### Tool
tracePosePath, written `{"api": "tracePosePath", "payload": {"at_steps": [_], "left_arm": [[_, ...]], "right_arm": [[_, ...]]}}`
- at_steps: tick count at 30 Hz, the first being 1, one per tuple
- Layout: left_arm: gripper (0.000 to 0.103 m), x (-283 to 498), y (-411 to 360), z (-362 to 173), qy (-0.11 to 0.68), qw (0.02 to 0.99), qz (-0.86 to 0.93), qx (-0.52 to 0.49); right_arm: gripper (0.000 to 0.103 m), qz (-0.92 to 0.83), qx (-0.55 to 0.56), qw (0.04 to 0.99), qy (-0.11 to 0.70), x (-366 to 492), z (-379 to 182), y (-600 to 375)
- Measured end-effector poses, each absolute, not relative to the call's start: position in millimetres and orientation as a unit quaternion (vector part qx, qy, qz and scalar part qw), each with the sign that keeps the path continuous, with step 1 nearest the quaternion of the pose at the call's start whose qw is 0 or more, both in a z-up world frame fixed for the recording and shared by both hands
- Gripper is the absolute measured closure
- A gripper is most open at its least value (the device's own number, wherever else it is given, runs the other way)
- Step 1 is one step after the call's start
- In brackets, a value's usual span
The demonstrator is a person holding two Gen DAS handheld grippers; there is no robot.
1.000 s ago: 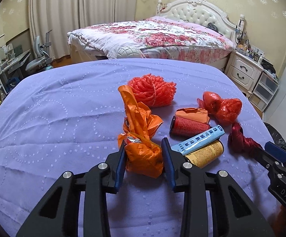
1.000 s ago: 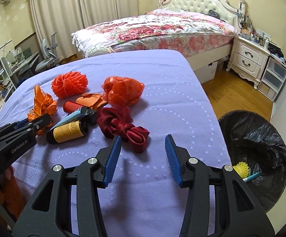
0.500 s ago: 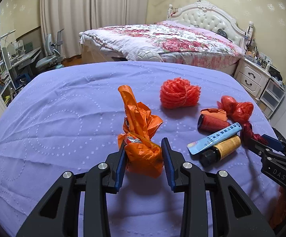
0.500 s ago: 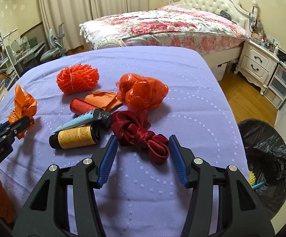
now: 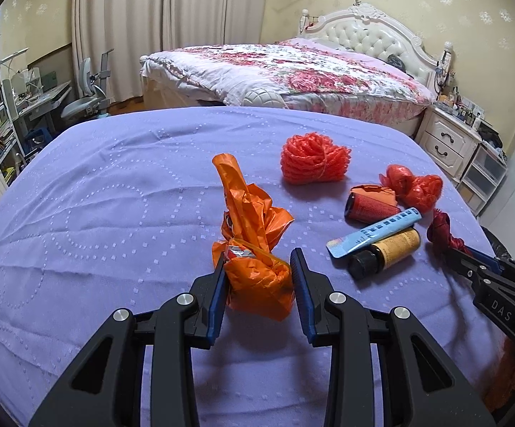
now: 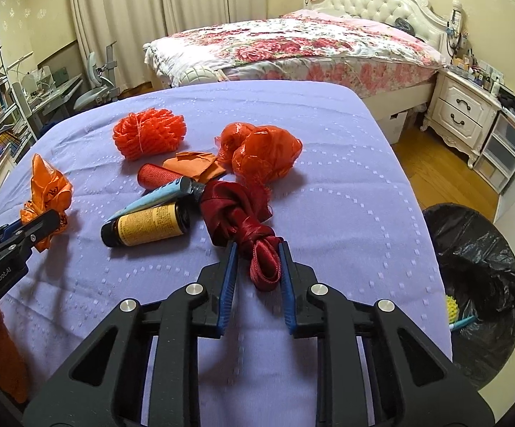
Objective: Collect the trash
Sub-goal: 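Grasp and lift the dark red ribbon with the right tool while the left tool holds the orange bag, then carry the bag and ribbon over the trash bin and open both tools to drop them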
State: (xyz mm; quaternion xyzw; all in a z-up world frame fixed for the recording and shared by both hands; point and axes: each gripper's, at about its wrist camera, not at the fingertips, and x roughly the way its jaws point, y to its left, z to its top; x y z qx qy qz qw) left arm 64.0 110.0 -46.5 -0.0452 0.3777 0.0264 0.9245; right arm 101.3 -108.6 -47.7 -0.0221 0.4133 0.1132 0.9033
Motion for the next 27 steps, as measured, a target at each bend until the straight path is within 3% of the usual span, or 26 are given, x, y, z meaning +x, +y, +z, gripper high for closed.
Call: {"api": "tracePosePath", "payload": {"at_steps": [27], "left_arm": [[0.068, 30.7, 3.2, -26.0, 0.342, 0.936, -0.083, -0.004]], "right_arm": [[0.081, 0.019, 0.023, 0.926, 0.376, 40.2, -26.7, -211.3]]}}
